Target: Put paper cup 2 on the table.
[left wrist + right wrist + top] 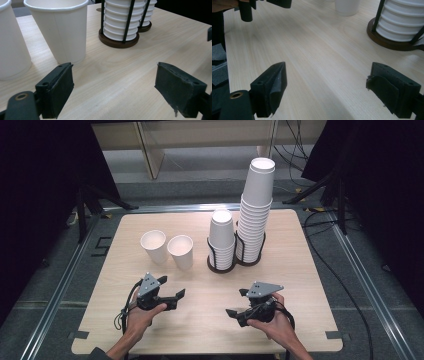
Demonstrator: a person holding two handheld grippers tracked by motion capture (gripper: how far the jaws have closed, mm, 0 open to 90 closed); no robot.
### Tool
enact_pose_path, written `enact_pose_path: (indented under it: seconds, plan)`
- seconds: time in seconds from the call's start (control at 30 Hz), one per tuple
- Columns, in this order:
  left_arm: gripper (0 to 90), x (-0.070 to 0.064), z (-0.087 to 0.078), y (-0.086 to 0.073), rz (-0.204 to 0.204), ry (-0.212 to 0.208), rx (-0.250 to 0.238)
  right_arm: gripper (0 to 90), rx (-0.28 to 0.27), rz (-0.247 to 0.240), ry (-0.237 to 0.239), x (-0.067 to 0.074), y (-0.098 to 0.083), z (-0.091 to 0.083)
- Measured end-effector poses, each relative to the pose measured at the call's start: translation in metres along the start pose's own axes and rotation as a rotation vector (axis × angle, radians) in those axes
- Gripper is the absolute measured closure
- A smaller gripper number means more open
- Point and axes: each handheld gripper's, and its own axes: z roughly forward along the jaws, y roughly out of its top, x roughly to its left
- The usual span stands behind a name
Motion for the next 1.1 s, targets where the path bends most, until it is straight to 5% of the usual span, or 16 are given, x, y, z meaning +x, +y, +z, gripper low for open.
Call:
enact_pose_path:
  seconds: [0.83, 0.93, 1.1]
  plan:
    - [14.4, -0.018, -0.035, -0.015, 0.021, -0.032, 0.021, 15.9, 0.007, 0.025, -0.004, 0.000, -0.003, -0.002]
    - [14.4, -0.020, -0.039, -0.018, 0.014, -0.041, 0.014, 16.0, 0.009, 0.052, 0.037, -0.001, -0.005, -0.002]
    - [14.4, -0.023, -0.046, -0.020, 0.017, -0.047, 0.011, 15.9, 0.001, 0.037, -0.011, 0.000, -0.007, -0.007]
